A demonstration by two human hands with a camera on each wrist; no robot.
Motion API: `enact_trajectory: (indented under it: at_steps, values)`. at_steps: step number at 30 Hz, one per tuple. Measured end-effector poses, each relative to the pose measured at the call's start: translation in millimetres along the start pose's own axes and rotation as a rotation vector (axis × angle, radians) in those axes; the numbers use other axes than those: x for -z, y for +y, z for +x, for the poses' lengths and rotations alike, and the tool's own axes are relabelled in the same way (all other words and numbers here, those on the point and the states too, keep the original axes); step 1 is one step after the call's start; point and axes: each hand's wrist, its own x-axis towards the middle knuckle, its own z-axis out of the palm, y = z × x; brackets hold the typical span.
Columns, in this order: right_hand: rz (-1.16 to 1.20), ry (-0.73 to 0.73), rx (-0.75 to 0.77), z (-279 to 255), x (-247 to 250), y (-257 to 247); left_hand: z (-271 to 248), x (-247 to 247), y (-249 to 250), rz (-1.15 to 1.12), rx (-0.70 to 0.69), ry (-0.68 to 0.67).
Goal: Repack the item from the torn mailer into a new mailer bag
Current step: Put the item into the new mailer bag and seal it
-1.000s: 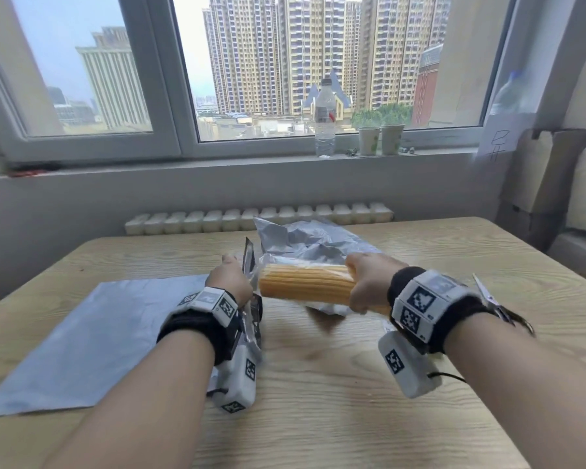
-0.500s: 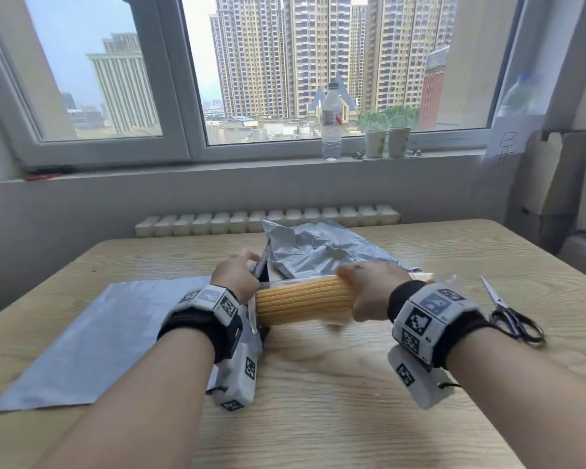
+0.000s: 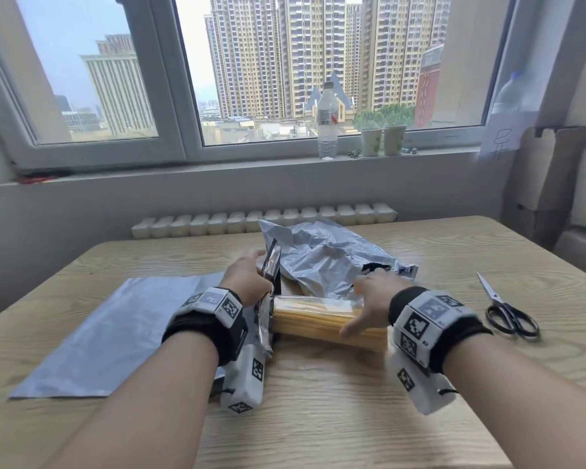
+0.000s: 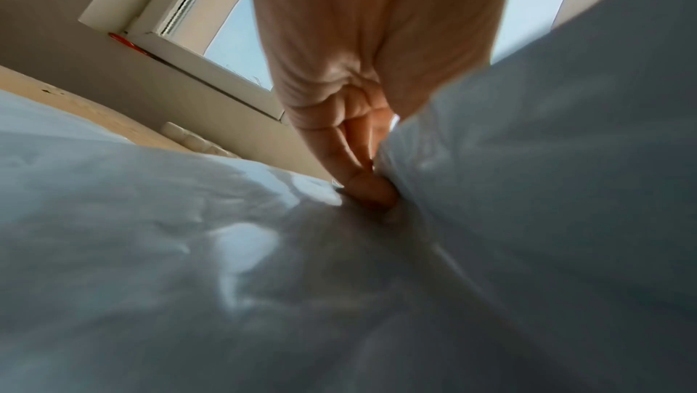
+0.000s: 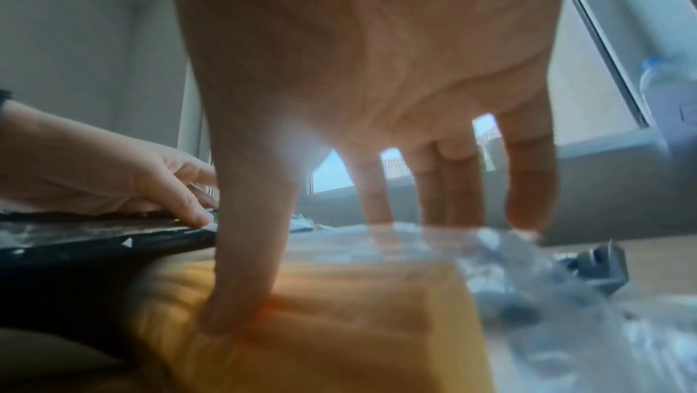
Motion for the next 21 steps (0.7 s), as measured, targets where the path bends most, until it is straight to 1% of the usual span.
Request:
enact_trajectory:
  at_steps: [3,6,8,10,12,14,17,19,21]
  values:
    - [-0.041,-0.069,-0.067,-3,3,4,2,-3,5,-0.013,0.044,0.012]
    - [-0.066,-0.094,-0.078,-9,4,-3,1,-4,8,0.011,0.108,-0.013]
    - [-0.07,-0.119,-0.071,-10,4,-9,-1,-4,7,0.014,0.118,-0.05]
    - [-0.085,-0.097,-0.044,-9,2,-15,1,-5,4,0.009,0.122,-0.098]
    - [-0.054,-0.039,-0.024,-11,2,-19,1,-5,3,0.028,0.121,-0.12]
    - [0.023,0.018,-0.026,-11,4,-22,0,-4,4,0.05,0.108,-0.132]
    - [0.169,0.142,-0.013,-7,8,-24,1,-2,7,0.035,0.088,-0.145]
    - [0.335,0.215,-0.008,-1,8,-25,-1,1,11,0.015,0.092,-0.152]
    - [0.558,0.242,0.02,3,6,-27,-3,2,13,0.012,0.085,-0.14]
